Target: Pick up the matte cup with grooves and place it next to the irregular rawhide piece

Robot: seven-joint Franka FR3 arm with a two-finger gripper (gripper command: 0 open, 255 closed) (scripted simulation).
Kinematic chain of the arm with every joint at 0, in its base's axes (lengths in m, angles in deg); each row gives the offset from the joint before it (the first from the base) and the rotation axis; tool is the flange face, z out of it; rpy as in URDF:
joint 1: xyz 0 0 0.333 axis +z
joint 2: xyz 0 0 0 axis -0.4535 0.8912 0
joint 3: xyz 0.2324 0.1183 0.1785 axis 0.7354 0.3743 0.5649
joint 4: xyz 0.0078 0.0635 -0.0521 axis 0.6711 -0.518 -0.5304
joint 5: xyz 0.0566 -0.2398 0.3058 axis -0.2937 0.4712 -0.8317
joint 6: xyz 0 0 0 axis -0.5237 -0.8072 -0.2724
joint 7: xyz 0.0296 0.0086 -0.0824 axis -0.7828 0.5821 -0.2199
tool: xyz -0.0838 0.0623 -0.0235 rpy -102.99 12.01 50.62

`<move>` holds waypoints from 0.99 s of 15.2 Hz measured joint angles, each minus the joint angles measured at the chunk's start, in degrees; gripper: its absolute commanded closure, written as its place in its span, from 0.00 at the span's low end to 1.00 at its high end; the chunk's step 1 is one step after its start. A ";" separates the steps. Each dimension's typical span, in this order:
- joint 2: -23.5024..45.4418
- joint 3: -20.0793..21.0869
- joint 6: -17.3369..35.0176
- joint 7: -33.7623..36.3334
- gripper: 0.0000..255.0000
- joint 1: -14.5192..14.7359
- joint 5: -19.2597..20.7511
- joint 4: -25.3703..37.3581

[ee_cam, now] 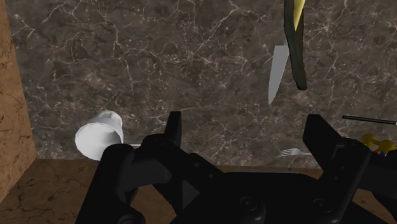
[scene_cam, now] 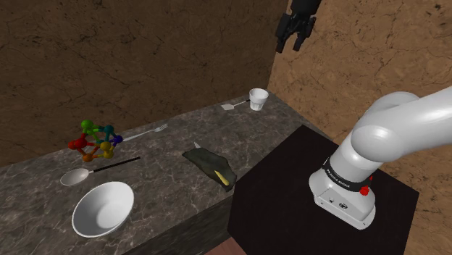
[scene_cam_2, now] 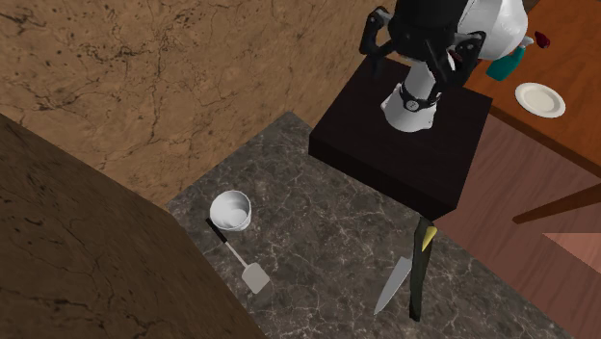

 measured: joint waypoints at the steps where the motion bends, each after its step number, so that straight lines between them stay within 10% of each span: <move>1: 1.51 -0.91 1.40 -1.06 0.00 -0.16 0.29 0.08; 15: 24.84 -13.75 21.37 -18.03 0.00 -0.79 -1.51 1.96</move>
